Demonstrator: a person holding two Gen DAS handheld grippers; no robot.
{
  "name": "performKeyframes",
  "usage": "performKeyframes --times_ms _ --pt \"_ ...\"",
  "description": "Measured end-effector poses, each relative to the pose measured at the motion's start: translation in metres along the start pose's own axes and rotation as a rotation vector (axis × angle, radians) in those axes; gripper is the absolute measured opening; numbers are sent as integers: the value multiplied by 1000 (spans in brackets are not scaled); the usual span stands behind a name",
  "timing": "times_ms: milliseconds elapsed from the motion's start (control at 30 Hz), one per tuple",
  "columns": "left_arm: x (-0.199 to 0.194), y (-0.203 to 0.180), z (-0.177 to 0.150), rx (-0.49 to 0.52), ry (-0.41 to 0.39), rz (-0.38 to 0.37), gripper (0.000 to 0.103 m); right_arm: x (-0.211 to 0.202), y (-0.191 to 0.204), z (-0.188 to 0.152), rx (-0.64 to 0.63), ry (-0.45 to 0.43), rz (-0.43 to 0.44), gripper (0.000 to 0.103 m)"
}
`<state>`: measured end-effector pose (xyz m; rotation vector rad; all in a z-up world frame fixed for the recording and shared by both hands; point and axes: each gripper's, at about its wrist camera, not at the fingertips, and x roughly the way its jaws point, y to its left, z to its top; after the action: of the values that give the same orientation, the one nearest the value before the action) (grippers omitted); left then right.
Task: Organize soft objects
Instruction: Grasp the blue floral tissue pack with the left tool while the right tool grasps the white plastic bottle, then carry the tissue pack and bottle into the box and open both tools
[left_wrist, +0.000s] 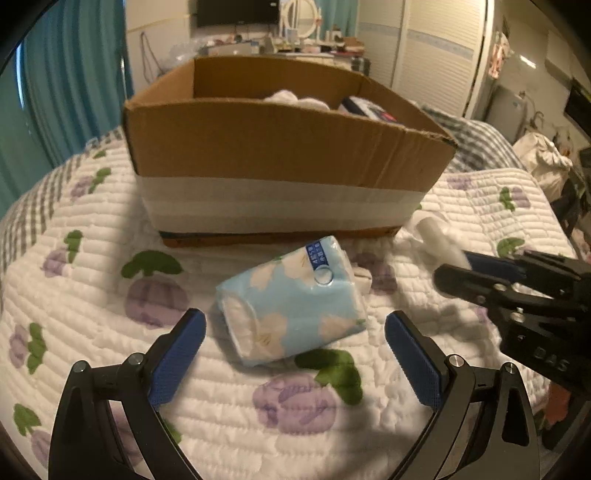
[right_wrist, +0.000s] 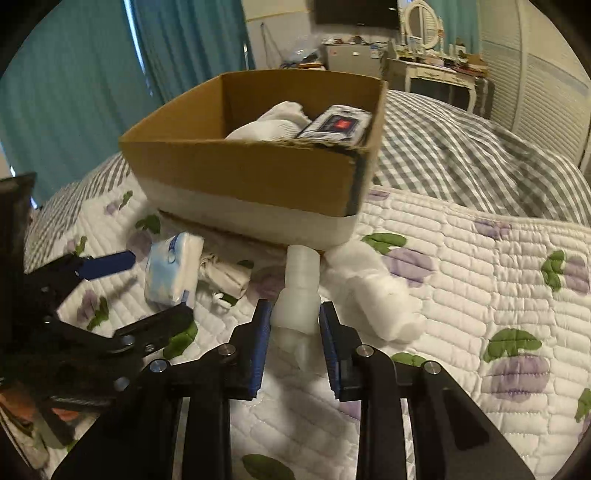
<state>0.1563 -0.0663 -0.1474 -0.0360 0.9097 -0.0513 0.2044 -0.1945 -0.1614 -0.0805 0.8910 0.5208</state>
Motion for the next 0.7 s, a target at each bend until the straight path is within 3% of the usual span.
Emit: performKeyframes --times_ms 267,300,333,700 --pt "19 11 1 -93 46 -95 95 5 6 1 0 2 4 27" --pt "17 10 1 -81 41 -100 88 6 5 1 3 3 4 27" --pt "16 9 1 -72 37 -103 72 6 6 0 5 1 3 27" --pt "-28 2 -8 6 -12 -74 71 -20 20 -6 4 -62 -14 27"
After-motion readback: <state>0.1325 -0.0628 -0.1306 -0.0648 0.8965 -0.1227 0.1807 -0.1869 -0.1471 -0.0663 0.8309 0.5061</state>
